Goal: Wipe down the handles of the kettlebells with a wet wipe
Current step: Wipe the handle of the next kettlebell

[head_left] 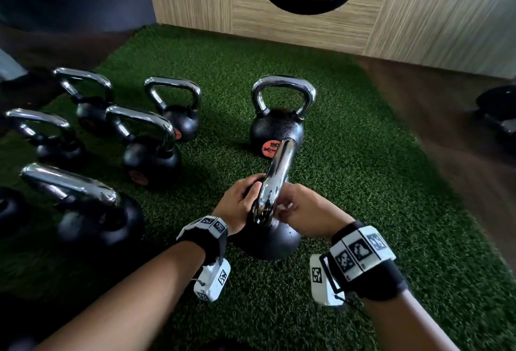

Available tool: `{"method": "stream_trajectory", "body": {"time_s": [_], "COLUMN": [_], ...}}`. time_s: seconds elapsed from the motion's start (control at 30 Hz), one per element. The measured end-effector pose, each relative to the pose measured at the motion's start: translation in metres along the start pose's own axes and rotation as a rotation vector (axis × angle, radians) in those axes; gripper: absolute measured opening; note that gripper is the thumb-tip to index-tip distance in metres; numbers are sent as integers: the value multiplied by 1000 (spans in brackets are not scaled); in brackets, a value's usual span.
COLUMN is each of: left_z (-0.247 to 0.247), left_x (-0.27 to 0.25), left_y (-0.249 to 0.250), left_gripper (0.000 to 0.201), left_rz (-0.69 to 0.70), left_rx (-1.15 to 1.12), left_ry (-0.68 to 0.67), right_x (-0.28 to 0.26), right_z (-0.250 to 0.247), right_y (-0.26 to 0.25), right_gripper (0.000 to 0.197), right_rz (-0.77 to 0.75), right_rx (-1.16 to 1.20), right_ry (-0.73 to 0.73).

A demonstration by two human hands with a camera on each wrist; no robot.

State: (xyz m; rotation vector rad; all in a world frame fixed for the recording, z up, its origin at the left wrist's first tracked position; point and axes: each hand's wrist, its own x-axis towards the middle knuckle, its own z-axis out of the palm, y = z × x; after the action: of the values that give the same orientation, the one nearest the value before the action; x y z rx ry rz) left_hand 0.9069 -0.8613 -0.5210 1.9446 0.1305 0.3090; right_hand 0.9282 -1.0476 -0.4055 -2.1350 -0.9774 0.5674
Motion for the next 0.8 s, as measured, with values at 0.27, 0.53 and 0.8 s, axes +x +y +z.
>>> {"method": "stream_trajectory", "body": {"time_s": [0.27, 0.53, 0.8], "left_z": [0, -2, 1], "left_x": [0, 2, 4], "left_y": [1, -7, -5], "left_gripper": [45, 37, 44], "left_rz": [41, 70, 100], "left_rx": [1, 42, -10], "left_ry": [4, -3, 14], "right_x": [-1, 9, 21], "right_z": [6, 24, 26], "right_y": [22, 37, 29], "right_gripper": [19, 37, 26], "right_rz": [-96, -104, -94], "right_rx": [682, 1270, 1402], "right_ry": [-45, -21, 300]}}
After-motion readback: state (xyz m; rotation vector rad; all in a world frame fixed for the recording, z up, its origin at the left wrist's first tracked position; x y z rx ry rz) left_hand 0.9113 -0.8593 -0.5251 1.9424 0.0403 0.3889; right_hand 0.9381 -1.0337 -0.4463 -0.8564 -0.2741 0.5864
